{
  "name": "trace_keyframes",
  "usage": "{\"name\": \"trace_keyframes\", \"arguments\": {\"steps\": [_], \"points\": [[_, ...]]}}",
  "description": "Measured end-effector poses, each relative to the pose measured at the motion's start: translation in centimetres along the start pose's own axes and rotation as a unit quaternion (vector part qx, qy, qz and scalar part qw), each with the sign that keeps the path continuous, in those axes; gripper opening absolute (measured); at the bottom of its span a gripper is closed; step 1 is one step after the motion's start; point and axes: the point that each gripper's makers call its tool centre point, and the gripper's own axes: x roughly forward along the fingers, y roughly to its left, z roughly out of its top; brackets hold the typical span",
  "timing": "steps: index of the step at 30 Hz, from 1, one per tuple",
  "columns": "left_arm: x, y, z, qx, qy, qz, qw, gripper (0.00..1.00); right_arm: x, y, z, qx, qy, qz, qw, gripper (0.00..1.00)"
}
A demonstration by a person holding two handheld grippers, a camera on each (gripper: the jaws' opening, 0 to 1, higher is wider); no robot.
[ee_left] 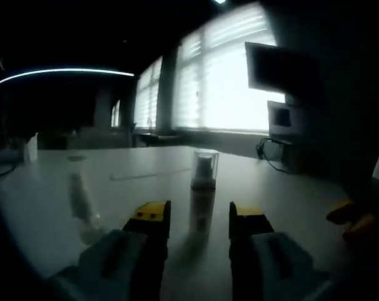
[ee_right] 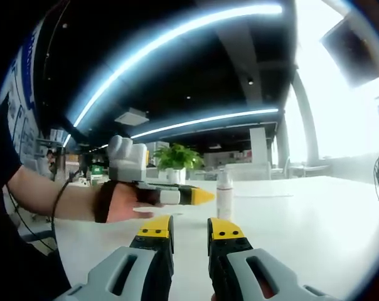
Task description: Clamp pump bottle remove cover press pump head put on cover
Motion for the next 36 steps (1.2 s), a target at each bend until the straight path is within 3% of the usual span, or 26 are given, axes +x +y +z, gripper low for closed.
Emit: {"name": "trace_keyframes", "arguments": {"steps": [6, 10, 16, 36], "points": [[1.3, 0.3, -0.9, 0.005, 0.008, 0.005, 0.9999, 0.28, 0.0, 0.0, 0.1, 0.002, -0.003, 0.000, 1.0000, 0.16], [2.1, 0.2, -0.5, -0.001, -0.011, -0.003, 0.9999, 0.28, 0.0, 0.1, 0.1, 0.002, -0.003, 0.001, 1.0000, 0.16], [3.1, 0.1, -0.8, 0.001, -0.010, 0.000, 0.9999, 0.27, 0.1, 0.2, -0.1, -0.014, 0.002, 0.002, 0.9999, 0.16], [4.9, -0.2, 0.1, -0.001, -0.027, 0.008, 0.9996, 0.22, 0.0, 0.2, -0.1, -0.016, 0.000, 0.008, 0.9998, 0.16]]}}
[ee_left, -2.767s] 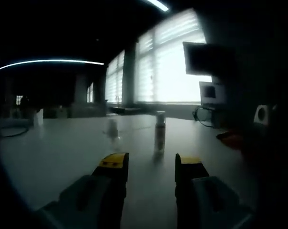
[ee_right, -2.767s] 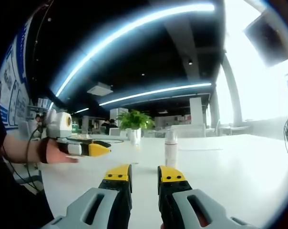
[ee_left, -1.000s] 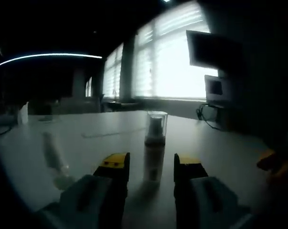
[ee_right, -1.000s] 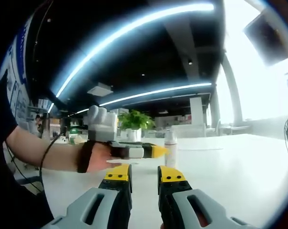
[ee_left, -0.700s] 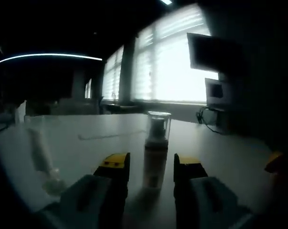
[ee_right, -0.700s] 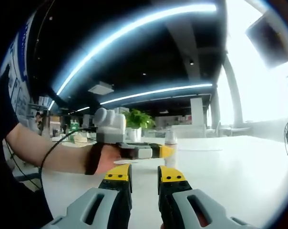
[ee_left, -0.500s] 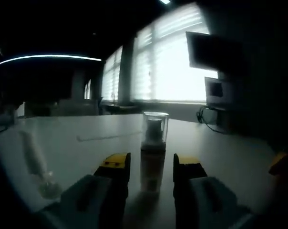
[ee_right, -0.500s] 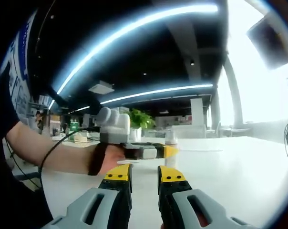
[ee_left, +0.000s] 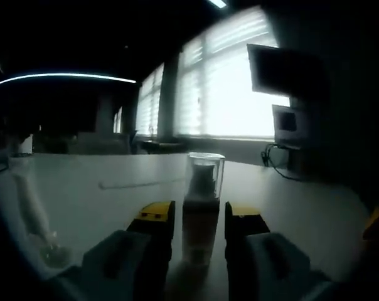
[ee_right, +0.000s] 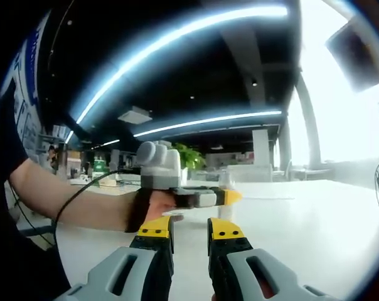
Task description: Clamp pump bottle remove cover press pump head put on cover
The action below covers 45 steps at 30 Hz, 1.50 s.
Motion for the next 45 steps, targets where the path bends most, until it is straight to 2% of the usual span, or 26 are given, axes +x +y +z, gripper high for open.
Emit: {"name": "trace_keyframes", "arguments": {"steps": [7, 17, 23, 28, 31, 35, 39, 45], "points": [[0.4, 0.0, 0.1, 0.003, -0.003, 0.003, 1.0000, 0.22, 0.0, 0.1, 0.0, 0.000, 0.000, 0.003, 1.0000, 0.16], [0.4, 0.3, -0.2, 0.011, -0.007, 0.011, 0.9999, 0.14, 0.0, 0.3, -0.1, -0.009, 0.003, 0.005, 0.9999, 0.16], [0.6, 0.6, -0.2, 0.010, -0.013, 0.017, 0.9997, 0.13, 0.0, 0.3, -0.1, -0.011, 0.004, 0.004, 0.9999, 0.16], [0.3, 0.3, -0.1, 0.003, -0.018, 0.000, 0.9998, 0.13, 0.0, 0.3, -0.1, -0.009, 0.002, 0.005, 0.9999, 0.16], [0.1, 0.1, 0.1, 0.014, -0.018, -0.010, 0.9997, 0.13, 0.0, 0.2, -0.1, -0.009, 0.002, 0.006, 0.9999, 0.16], [-0.5, -0.4, 0.8, 0.017, -0.021, -0.024, 0.9993, 0.13, 0.0, 0.3, -0.1, -0.011, 0.003, 0.006, 0.9999, 0.16], [-0.6, -0.7, 1.7, -0.017, -0.026, -0.040, 0.9987, 0.13, 0.0, 0.3, -0.1, -0.010, 0.002, 0.005, 0.9999, 0.16], [-1.3, -0.6, 3.0, -0.004, -0.030, -0.043, 0.9986, 0.13, 0.0, 0.3, -0.1, -0.012, 0.003, 0.005, 0.9999, 0.16]]}}
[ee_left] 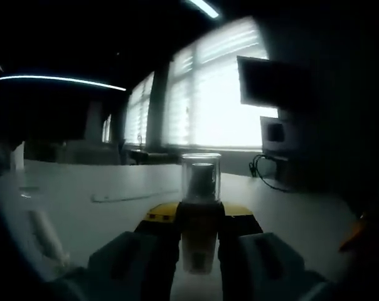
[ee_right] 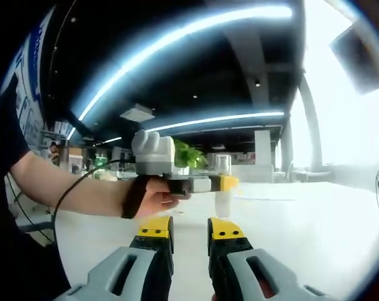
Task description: Clamp pump bottle remove cover press pump head put on cover
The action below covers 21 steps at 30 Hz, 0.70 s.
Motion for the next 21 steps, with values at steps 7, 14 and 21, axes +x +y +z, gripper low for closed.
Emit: {"name": "trace_keyframes", "arguments": {"steps": [7, 14, 21], "points": [[-2.0, 0.3, 1.3, 0.017, 0.003, -0.008, 0.9998, 0.13, 0.1, 0.0, -0.1, -0.002, 0.001, 0.000, 1.0000, 0.16], [-3.9, -0.3, 2.6, -0.006, 0.011, -0.037, 0.9992, 0.13, 0.1, 0.2, -0.1, -0.004, 0.003, 0.000, 1.0000, 0.16], [-6.8, -1.7, 3.4, 0.007, 0.017, -0.062, 0.9979, 0.13, 0.1, 0.0, -0.3, -0.006, 0.005, -0.002, 1.0000, 0.16]]}}
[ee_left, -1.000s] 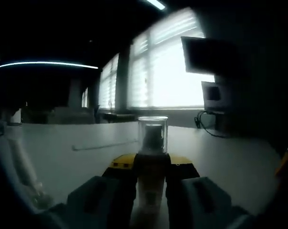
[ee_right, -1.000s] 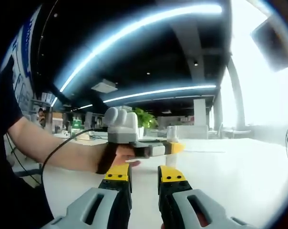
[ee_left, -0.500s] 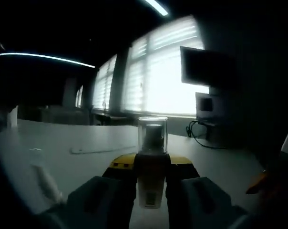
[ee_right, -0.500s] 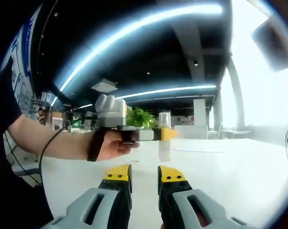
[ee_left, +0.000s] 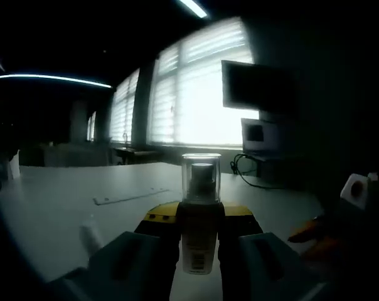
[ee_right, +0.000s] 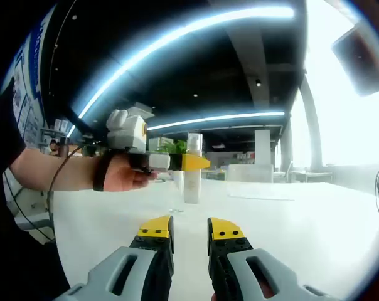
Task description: Clamp pump bottle remove cover press pump head put on cover
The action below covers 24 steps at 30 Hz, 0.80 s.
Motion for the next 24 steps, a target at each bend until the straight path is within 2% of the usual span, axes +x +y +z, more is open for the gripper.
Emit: {"name": "trace_keyframes", "arguments": {"steps": [6, 11, 20, 24], "points": [[-2.0, -1.6, 0.6, -0.006, 0.000, -0.018, 0.9998, 0.13, 0.0, 0.0, 0.0, 0.000, 0.001, -0.001, 1.0000, 0.16], [-3.0, -1.9, 0.7, -0.010, 0.010, -0.037, 0.9992, 0.13, 0.0, -0.2, 0.0, 0.005, -0.001, -0.002, 1.0000, 0.16], [-4.7, -1.9, 0.8, 0.005, 0.019, -0.041, 0.9990, 0.13, -0.1, -0.2, 0.1, 0.004, -0.001, -0.003, 1.0000, 0.15], [-6.2, -2.5, 0.8, 0.012, 0.019, -0.052, 0.9984, 0.13, -0.1, -0.1, 0.1, 0.004, 0.000, -0.003, 1.0000, 0.15]]}}
